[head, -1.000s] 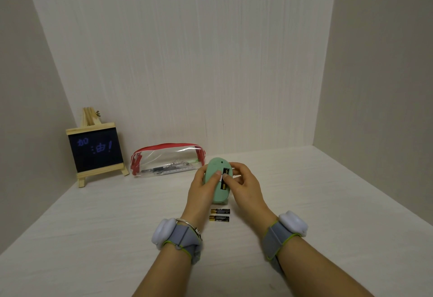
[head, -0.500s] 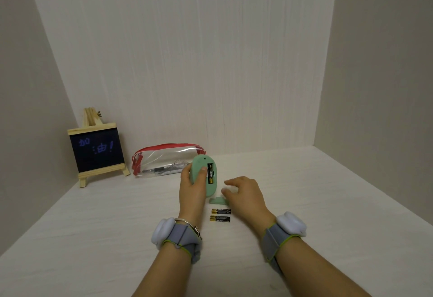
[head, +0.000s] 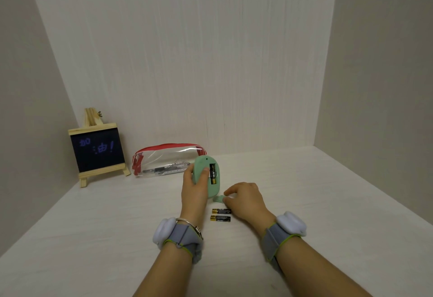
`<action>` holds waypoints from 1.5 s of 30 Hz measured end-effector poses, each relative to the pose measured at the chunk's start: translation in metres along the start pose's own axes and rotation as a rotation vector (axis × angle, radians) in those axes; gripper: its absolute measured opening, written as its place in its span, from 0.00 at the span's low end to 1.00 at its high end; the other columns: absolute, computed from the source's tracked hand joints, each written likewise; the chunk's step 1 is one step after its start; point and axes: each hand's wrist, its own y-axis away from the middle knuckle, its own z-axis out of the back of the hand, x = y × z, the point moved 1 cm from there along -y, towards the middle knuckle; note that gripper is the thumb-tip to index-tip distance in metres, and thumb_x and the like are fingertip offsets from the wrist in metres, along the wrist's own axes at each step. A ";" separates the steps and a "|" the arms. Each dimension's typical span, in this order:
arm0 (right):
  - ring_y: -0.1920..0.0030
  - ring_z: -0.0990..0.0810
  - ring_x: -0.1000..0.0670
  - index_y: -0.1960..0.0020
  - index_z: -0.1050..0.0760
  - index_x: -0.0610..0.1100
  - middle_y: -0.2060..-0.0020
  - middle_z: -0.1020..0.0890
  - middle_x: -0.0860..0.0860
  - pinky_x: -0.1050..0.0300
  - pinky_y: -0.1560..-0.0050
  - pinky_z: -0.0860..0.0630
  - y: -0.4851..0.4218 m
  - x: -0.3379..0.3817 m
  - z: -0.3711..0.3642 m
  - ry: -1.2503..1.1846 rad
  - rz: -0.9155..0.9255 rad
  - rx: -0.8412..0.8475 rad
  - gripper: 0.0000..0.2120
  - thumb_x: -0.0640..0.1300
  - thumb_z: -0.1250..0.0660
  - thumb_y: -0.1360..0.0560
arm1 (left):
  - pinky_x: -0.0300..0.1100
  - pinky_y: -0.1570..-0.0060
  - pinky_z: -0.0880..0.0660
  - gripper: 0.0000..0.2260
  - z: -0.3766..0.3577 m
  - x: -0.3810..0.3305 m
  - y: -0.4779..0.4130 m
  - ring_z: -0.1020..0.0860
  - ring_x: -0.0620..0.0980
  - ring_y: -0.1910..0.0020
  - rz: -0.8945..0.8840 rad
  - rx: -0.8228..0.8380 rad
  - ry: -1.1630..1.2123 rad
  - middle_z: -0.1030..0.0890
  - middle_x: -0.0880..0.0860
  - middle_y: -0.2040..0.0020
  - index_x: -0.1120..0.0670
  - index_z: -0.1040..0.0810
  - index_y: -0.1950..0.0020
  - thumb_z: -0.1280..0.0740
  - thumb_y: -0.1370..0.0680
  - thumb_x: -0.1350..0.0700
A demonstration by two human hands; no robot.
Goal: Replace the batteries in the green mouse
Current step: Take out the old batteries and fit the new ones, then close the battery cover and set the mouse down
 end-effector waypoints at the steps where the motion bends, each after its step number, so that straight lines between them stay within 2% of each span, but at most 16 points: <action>1: 0.33 0.36 0.44 0.40 0.23 0.47 0.39 0.22 0.48 0.55 0.36 0.33 0.000 0.000 0.000 0.001 0.002 0.005 0.15 0.47 0.37 0.25 | 0.55 0.41 0.24 0.17 0.000 0.000 0.000 0.23 0.56 0.42 0.006 0.002 0.004 0.23 0.55 0.39 0.50 0.30 0.33 0.36 0.22 0.51; 4: 0.32 0.37 0.43 0.37 0.26 0.47 0.37 0.23 0.48 0.54 0.36 0.35 0.000 0.001 -0.001 0.003 0.008 0.026 0.16 0.44 0.42 0.23 | 0.57 0.40 0.24 0.17 0.001 0.002 -0.001 0.23 0.56 0.41 0.020 0.007 0.006 0.23 0.55 0.39 0.50 0.30 0.33 0.36 0.22 0.51; 8: 0.33 0.36 0.42 0.39 0.23 0.48 0.40 0.22 0.48 0.53 0.38 0.34 0.002 0.003 0.000 0.017 0.009 0.020 0.16 0.52 0.39 0.24 | 0.57 0.41 0.24 0.12 0.000 0.002 0.000 0.22 0.56 0.42 0.034 0.015 -0.002 0.22 0.54 0.40 0.47 0.30 0.38 0.36 0.22 0.50; 10: 0.34 0.35 0.43 0.40 0.23 0.48 0.40 0.22 0.47 0.54 0.39 0.33 0.003 0.003 -0.001 0.058 0.017 0.028 0.16 0.53 0.37 0.25 | 0.57 0.41 0.24 0.12 0.000 0.002 0.000 0.22 0.56 0.42 0.037 0.019 -0.003 0.22 0.55 0.40 0.47 0.30 0.38 0.36 0.22 0.50; 14: 0.37 0.33 0.44 0.44 0.22 0.47 0.44 0.22 0.46 0.54 0.42 0.31 0.002 0.003 0.000 0.038 0.010 0.006 0.13 0.51 0.35 0.26 | 0.58 0.42 0.23 0.15 0.000 0.003 0.000 0.23 0.56 0.42 0.041 0.024 -0.007 0.23 0.55 0.39 0.48 0.30 0.36 0.36 0.22 0.49; 19: 0.44 0.27 0.44 0.45 0.24 0.44 0.48 0.21 0.44 0.56 0.50 0.30 0.002 0.005 0.002 0.012 0.044 -0.041 0.13 0.38 0.40 0.27 | 0.58 0.43 0.23 0.15 -0.001 0.004 -0.001 0.21 0.57 0.43 0.073 0.028 0.003 0.22 0.55 0.40 0.47 0.30 0.36 0.36 0.23 0.48; 21: 0.47 0.25 0.45 0.44 0.25 0.42 0.49 0.20 0.44 0.57 0.54 0.31 0.002 0.006 0.003 -0.071 0.050 -0.072 0.12 0.37 0.41 0.26 | 0.59 0.43 0.23 0.15 -0.001 0.004 -0.002 0.21 0.57 0.43 0.074 0.031 0.000 0.22 0.55 0.40 0.47 0.30 0.37 0.36 0.22 0.48; 23: 0.47 0.24 0.47 0.42 0.26 0.42 0.49 0.20 0.45 0.60 0.53 0.32 0.002 0.008 0.005 -0.127 0.058 -0.118 0.12 0.39 0.40 0.24 | 0.59 0.43 0.23 0.14 -0.002 0.004 -0.002 0.22 0.57 0.43 0.078 0.033 0.003 0.22 0.55 0.41 0.47 0.30 0.37 0.36 0.22 0.48; 25: 0.48 0.24 0.48 0.44 0.23 0.42 0.48 0.20 0.46 0.61 0.52 0.32 0.001 0.009 0.005 -0.163 0.071 -0.172 0.11 0.40 0.39 0.24 | 0.59 0.43 0.23 0.13 -0.002 0.005 -0.002 0.21 0.58 0.43 0.087 0.034 0.010 0.22 0.55 0.41 0.47 0.30 0.38 0.37 0.22 0.48; 29: 0.53 0.25 0.51 0.52 0.21 0.44 0.54 0.19 0.49 0.64 0.56 0.34 0.001 0.010 0.007 -0.238 0.125 -0.297 0.06 0.42 0.35 0.26 | 0.59 0.42 0.23 0.14 -0.002 0.005 -0.002 0.22 0.58 0.42 0.090 0.045 -0.004 0.23 0.55 0.39 0.47 0.30 0.37 0.38 0.22 0.48; 31: 0.52 0.28 0.51 0.53 0.20 0.44 0.57 0.23 0.50 0.70 0.58 0.36 0.001 0.010 0.009 -0.241 0.167 -0.378 0.05 0.43 0.34 0.26 | 0.59 0.41 0.24 0.15 -0.002 0.005 -0.002 0.22 0.58 0.42 0.091 0.049 -0.002 0.23 0.55 0.39 0.48 0.31 0.35 0.38 0.21 0.49; 34: 0.55 0.30 0.53 0.53 0.19 0.46 0.62 0.29 0.52 0.71 0.59 0.36 0.003 0.013 0.014 -0.269 0.228 -0.492 0.04 0.43 0.32 0.26 | 0.58 0.41 0.24 0.16 -0.002 0.005 -0.002 0.23 0.58 0.42 0.097 0.044 -0.003 0.24 0.55 0.39 0.49 0.31 0.34 0.38 0.21 0.49; 37: 0.64 0.28 0.57 0.53 0.19 0.48 0.69 0.28 0.58 0.70 0.63 0.36 0.006 0.016 0.016 -0.283 0.283 -0.472 0.04 0.44 0.33 0.26 | 0.59 0.42 0.24 0.17 -0.002 0.005 -0.002 0.23 0.58 0.42 0.111 0.039 -0.011 0.24 0.56 0.39 0.50 0.32 0.33 0.38 0.21 0.50; 38: 0.65 0.26 0.59 0.53 0.19 0.48 0.70 0.27 0.60 0.72 0.64 0.35 0.007 0.017 0.016 -0.296 0.289 -0.466 0.04 0.44 0.33 0.26 | 0.59 0.42 0.24 0.16 -0.003 0.004 -0.002 0.23 0.58 0.42 0.112 0.039 -0.014 0.24 0.56 0.39 0.50 0.32 0.33 0.38 0.21 0.50; 40: 0.63 0.26 0.63 0.53 0.19 0.49 0.69 0.25 0.62 0.74 0.64 0.35 0.008 0.018 0.016 -0.316 0.299 -0.472 0.04 0.44 0.33 0.26 | 0.59 0.42 0.24 0.16 -0.002 0.005 -0.002 0.23 0.58 0.42 0.109 0.041 -0.019 0.24 0.56 0.39 0.50 0.32 0.34 0.38 0.21 0.50; 45: 0.58 0.24 0.66 0.53 0.19 0.45 0.60 0.18 0.54 0.75 0.55 0.30 0.008 0.018 0.013 -0.435 0.339 -0.455 0.05 0.40 0.31 0.27 | 0.59 0.42 0.24 0.16 -0.003 0.005 -0.003 0.23 0.58 0.42 0.110 0.042 -0.019 0.24 0.57 0.39 0.50 0.31 0.34 0.38 0.21 0.50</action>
